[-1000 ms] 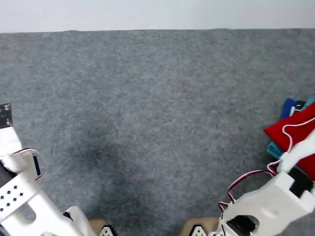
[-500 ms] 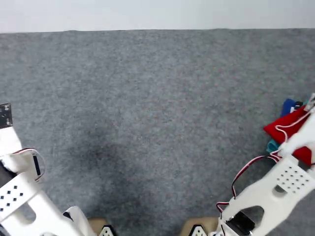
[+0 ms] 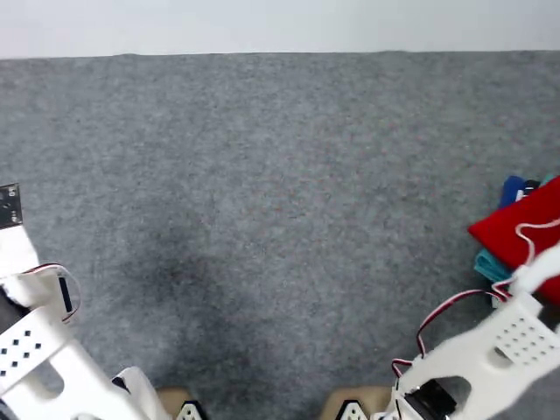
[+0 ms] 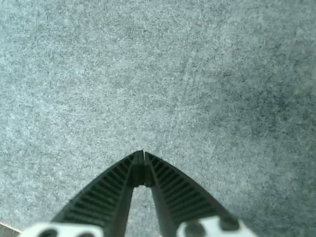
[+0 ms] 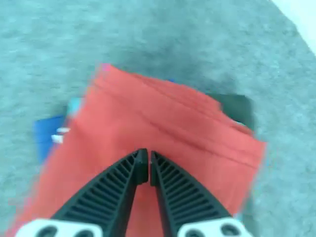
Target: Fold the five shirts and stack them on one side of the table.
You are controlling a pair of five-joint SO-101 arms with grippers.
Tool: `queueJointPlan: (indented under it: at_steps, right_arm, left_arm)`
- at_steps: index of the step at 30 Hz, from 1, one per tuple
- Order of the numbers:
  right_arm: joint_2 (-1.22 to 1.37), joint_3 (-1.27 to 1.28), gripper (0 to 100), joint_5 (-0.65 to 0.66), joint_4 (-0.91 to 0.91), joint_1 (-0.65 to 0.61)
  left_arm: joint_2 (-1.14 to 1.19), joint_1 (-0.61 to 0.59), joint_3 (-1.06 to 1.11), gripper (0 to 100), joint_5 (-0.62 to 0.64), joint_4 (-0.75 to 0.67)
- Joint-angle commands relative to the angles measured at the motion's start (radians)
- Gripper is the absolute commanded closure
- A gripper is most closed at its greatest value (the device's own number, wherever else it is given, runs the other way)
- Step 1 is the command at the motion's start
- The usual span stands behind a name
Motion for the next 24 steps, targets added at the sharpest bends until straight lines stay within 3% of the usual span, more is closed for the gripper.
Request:
queueJointPlan:
  at_steps: [1,6,9,24]
  right_arm:
    - [0.059,-0.058,98.4,0.098,-0.065,0.068]
    - [0.268,-0.068,98.4,0.181,-0.283,0.134]
    - [0.265,-0.144,98.4,0.176,-0.271,0.137]
    - [0.091,-0.388,98.4,0.175,0.406,-0.008]
  left_arm:
    - [-0.011,0.002,-0.007,99,-0.009,-0.008]
    - [-0.011,0.002,-0.004,99,-0.009,-0.008]
    - [-0.011,0.002,-0.004,99,-0.009,-0.008]
    - [-0.011,0.002,-0.007,99,-0.011,-0.011]
